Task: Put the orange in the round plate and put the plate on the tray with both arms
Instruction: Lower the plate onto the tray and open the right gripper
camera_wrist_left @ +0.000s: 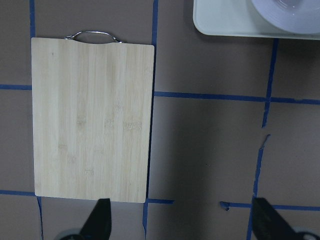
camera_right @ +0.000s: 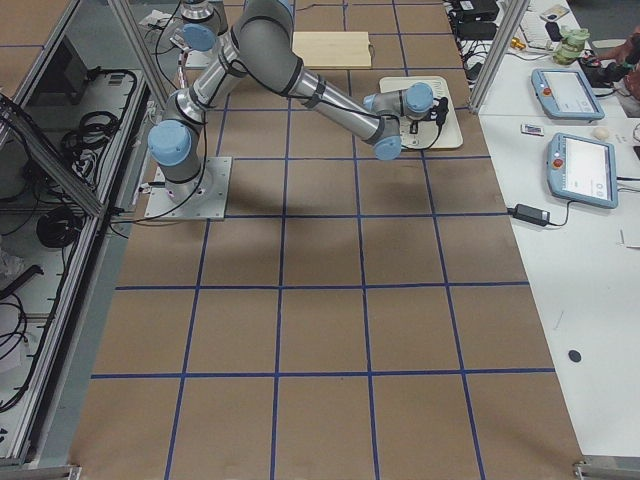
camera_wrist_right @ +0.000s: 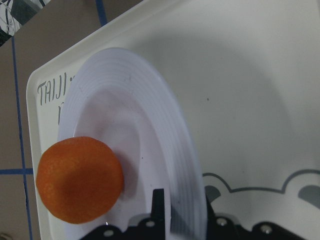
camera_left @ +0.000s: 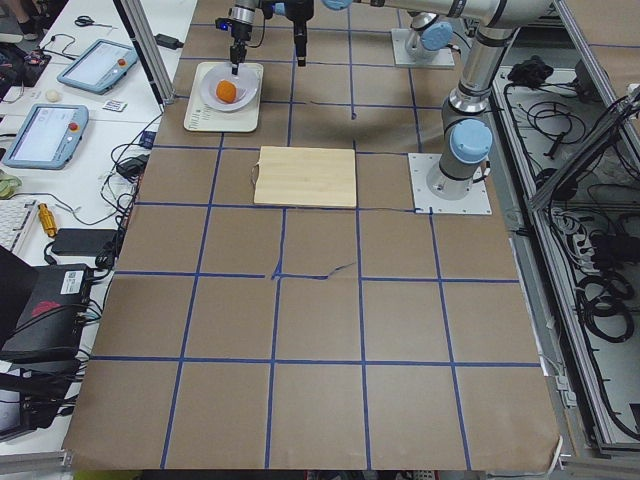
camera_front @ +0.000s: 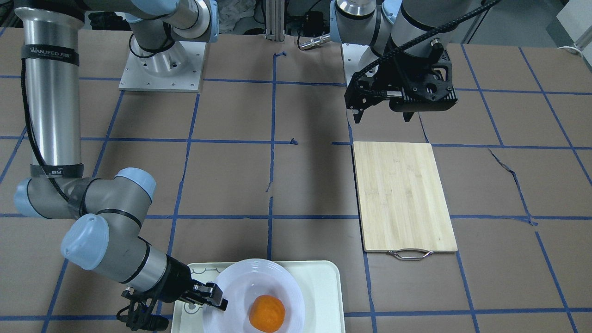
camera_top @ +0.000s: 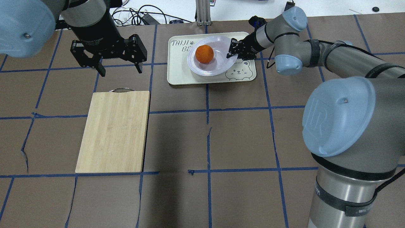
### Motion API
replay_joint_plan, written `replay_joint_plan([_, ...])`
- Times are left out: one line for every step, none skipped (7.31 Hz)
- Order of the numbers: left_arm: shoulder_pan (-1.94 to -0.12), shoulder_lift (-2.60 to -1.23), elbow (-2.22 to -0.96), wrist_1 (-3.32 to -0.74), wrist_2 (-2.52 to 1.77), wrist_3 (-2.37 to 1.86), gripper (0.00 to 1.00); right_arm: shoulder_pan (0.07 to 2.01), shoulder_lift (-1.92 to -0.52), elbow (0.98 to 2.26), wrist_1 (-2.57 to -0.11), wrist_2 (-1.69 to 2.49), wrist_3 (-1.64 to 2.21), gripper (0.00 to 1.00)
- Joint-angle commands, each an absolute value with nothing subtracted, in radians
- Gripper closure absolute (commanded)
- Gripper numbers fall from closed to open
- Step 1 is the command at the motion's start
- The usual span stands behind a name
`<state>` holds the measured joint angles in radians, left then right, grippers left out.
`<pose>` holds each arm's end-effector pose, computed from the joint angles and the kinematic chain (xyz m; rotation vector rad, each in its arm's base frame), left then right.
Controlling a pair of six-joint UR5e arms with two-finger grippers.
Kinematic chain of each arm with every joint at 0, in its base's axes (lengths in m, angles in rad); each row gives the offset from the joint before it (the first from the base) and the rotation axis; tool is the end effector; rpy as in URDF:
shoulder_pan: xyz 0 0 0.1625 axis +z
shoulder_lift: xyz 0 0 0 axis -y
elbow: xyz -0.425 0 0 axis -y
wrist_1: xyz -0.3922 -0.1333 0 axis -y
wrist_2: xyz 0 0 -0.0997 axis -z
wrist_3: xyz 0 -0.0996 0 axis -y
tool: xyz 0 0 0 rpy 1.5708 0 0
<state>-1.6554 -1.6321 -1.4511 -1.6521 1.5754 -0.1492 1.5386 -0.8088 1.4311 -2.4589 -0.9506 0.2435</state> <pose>-0.1759 -0.5019 0.5077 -0.1011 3.1325 0.0348 0.1676 -0.7354 0.1893 0.2363 2.4792 -0.2467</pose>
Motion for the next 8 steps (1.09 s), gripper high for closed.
replay_joint_plan([-1.655, -1.632, -1.451, -1.652, 1.575, -0.15, 0.0, 1.537, -0.833, 1.43, -2.459, -0.981, 0.241, 0.38])
replay_joint_plan([-1.655, -1.632, -1.451, -1.652, 1.575, -0.15, 0.0, 1.537, -0.862, 1.427, -2.459, -1.042, 0.235, 0.22])
replay_joint_plan([-1.655, -1.632, -1.451, -1.652, 1.575, -0.15, 0.0, 1.532, -0.883, 1.425, -2.459, -1.089, 0.221, 0.08])
replay_joint_plan([-1.657, -1.632, -1.451, -1.651, 1.575, -0.15, 0.0, 1.523, -0.888, 1.41, -2.457, -1.126, 0.159, 0.01])
replay_joint_plan([-1.657, -1.632, -1.451, -1.651, 1.575, -0.15, 0.0, 1.522, -0.897, 1.366, -2.374, -1.165, 0.114, 0.0])
replay_joint_plan([-1.657, -1.632, -1.451, -1.652, 1.575, -0.15, 0.0, 1.522, -0.951, 1.306, -2.195, -1.198, 0.112, 0.0])
replay_joint_plan([-1.655, -1.632, -1.451, -1.652, 1.575, -0.149, 0.0, 1.522, -0.994, 1.21, -1.952, -1.25, 0.107, 0.0])
replay_joint_plan([-1.657, -1.632, -1.451, -1.652, 1.575, -0.15, 0.0, 1.522, -1.056, 1.116, -1.743, -1.36, 0.053, 0.0])
